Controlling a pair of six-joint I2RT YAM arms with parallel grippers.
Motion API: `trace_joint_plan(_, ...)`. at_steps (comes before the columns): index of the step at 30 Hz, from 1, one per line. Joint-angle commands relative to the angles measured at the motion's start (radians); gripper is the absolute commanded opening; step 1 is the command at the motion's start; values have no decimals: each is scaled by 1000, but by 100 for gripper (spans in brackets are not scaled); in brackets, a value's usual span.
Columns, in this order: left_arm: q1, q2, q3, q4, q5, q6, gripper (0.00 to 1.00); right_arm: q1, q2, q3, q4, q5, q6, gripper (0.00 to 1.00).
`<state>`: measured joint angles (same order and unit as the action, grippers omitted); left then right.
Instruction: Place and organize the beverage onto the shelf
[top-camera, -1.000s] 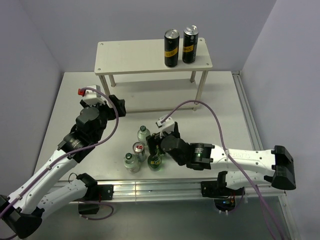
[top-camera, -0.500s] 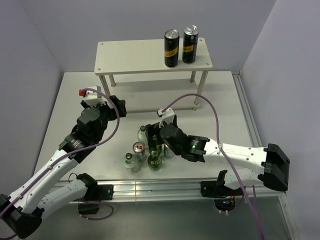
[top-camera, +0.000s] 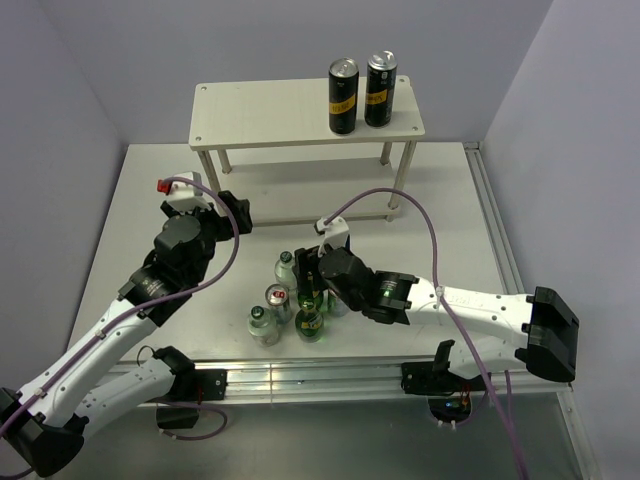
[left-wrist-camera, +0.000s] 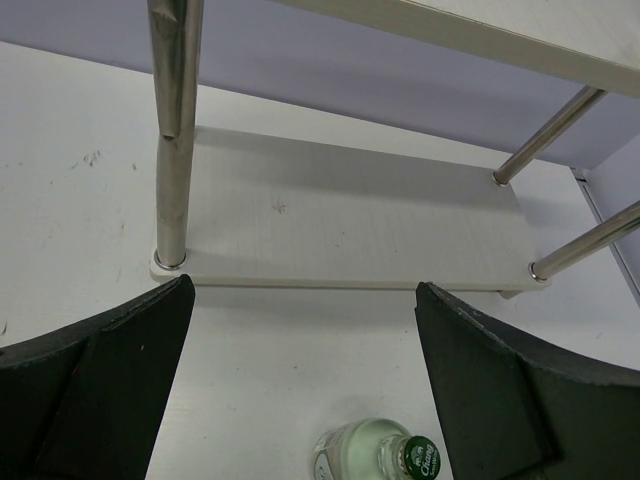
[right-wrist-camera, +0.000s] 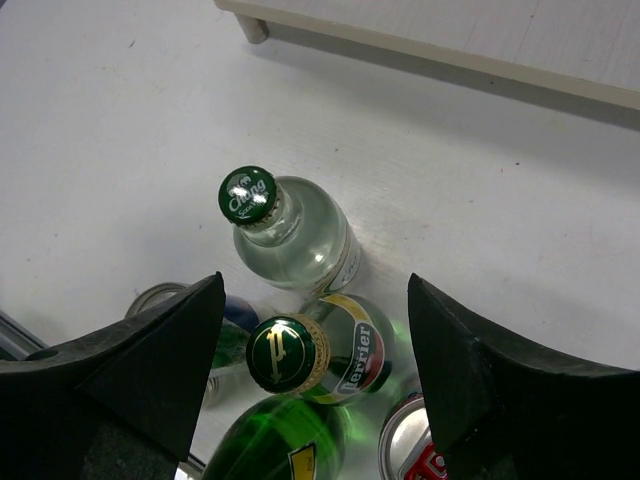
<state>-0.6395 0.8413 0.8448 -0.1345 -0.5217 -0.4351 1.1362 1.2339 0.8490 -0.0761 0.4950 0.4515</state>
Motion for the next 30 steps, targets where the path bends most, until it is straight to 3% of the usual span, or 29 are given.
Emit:
trace_joint_plan(1,-5,-19,-9,38,-18,-13,99,8,15,1,-13,22,24,80)
trace_joint_plan(12,-8,-31,-35,49,-27,-22,99,36,59,13,-48,68,38,70)
trace_joint_plan(18,-8,-31,-39,52,-31,-21,99,36,75,28,-57,94,39,42)
trace_joint_plan(23,-8,-34,-44,55,-32,-22,99,36,85,47,-57,105,27,32)
trace_joint_plan(28,-9,-39,-47,55,-35,-21,99,37,90,68,-67,112,26,1)
trace_joint_plan(30,-9,-38,-47,55,-38,-19,99,37,84,87,-70,116,12,0)
